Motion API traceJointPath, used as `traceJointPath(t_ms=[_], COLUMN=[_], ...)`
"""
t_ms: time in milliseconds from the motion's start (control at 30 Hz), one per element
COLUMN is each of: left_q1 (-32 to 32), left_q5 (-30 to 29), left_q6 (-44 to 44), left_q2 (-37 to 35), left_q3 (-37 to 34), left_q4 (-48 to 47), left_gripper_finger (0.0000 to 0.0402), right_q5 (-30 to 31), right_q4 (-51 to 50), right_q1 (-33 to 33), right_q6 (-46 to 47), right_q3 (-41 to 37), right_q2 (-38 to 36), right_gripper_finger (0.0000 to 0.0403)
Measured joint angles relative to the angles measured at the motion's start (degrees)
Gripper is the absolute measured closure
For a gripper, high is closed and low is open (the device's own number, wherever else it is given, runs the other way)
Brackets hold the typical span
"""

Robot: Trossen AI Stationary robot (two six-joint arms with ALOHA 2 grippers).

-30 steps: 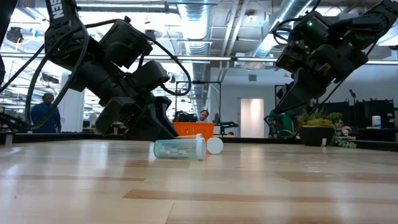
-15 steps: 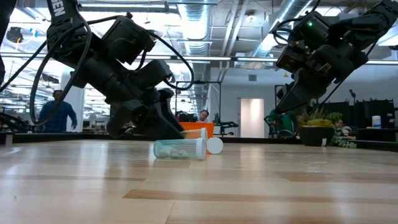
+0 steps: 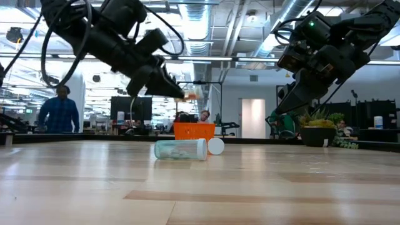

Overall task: Pick and place pill bottles into a basket
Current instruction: Put the yellow pill bottle into the orange bin

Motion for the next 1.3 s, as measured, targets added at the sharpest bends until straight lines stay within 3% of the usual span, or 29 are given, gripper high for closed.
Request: traceJointPath(t_ms=[200, 433, 533, 900, 1300], left_q1=[9.03, 17.67, 19.78, 21.69, 21.69], left_q5=[0.48, 10.61, 11.81, 12.17, 12.15], left_q6=[-2.65, -6.98, -7.59, -6.69, -6.01], left_q2=[-3.16, -0.12, 2.29, 15.20, 16.32], left_q3=[2.09, 10.21, 13.94, 22.58, 23.12], left_q4=[-4.03, -11.33, -14.65, -19.80, -20.35], left_gripper_finger=[0.0313, 0.0313, 0.0313, 0.0313, 0.0301], right_q5=[0.09, 0.66, 1.40, 1.41, 1.39], right_q4=[0.47, 1.15, 1.15, 1.10, 0.93], right_q1=[-0.02, -0.11, -0.11, -0.11, -0.07], right_q6=[-0.07, -0.55, -0.62, -0.53, -0.47], right_q3=[0.00, 0.02, 0.02, 0.02, 0.02], right_q2=[0.00, 0.00, 0.00, 0.00, 0.13], right_gripper_finger=[0.0285, 0.0285, 0.0285, 0.0285, 0.0285])
